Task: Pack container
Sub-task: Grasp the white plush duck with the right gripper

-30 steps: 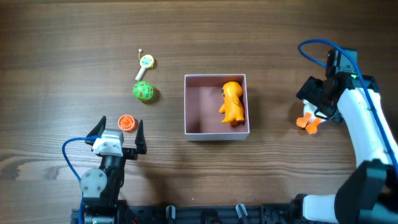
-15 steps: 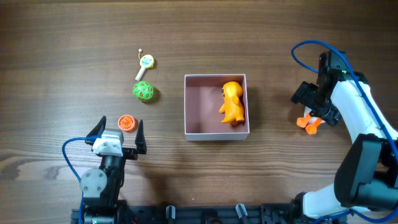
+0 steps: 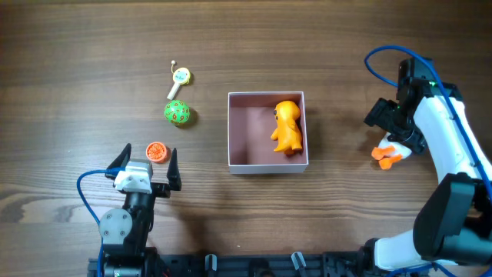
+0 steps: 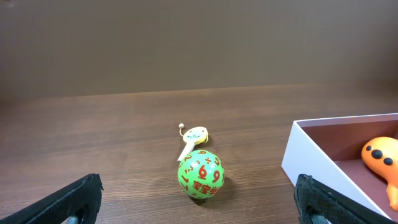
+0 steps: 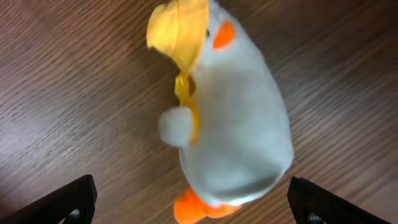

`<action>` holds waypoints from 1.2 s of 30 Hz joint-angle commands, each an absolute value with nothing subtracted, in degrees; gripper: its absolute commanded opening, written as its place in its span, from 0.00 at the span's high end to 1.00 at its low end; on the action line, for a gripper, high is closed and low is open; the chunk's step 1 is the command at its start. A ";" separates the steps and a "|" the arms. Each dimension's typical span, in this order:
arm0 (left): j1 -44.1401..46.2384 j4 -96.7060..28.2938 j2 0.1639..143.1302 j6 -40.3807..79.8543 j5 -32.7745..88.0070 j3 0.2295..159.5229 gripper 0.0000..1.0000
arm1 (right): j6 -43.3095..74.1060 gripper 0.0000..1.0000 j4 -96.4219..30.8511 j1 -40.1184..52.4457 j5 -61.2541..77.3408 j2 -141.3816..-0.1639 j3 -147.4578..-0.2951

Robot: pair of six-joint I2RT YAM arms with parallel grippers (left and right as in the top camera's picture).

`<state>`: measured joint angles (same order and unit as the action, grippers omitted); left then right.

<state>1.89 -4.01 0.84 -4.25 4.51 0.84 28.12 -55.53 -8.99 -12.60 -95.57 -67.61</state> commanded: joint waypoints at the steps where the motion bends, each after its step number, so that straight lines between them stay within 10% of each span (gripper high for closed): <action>1: 2.13 -3.95 0.45 -5.39 4.40 0.36 0.00 | 30.24 0.00 -55.35 -9.10 -16.73 -94.39 -67.61; 27: 2.13 -3.95 0.45 -5.39 4.40 0.36 0.00 | 27.77 0.01 -51.37 -11.77 -11.05 -97.69 -63.99; 35: 2.13 -3.95 0.45 -5.39 4.40 0.36 0.00 | 26.94 0.43 -50.63 -11.75 -10.37 -97.69 -64.01; 36: 2.13 -3.95 0.45 -5.39 4.40 0.36 0.00 | 26.92 0.61 -50.63 -11.75 -10.37 -97.69 -64.01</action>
<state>1.89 -4.01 0.84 -4.25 4.51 0.84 26.98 -50.92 -11.64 -11.55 -96.79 -64.51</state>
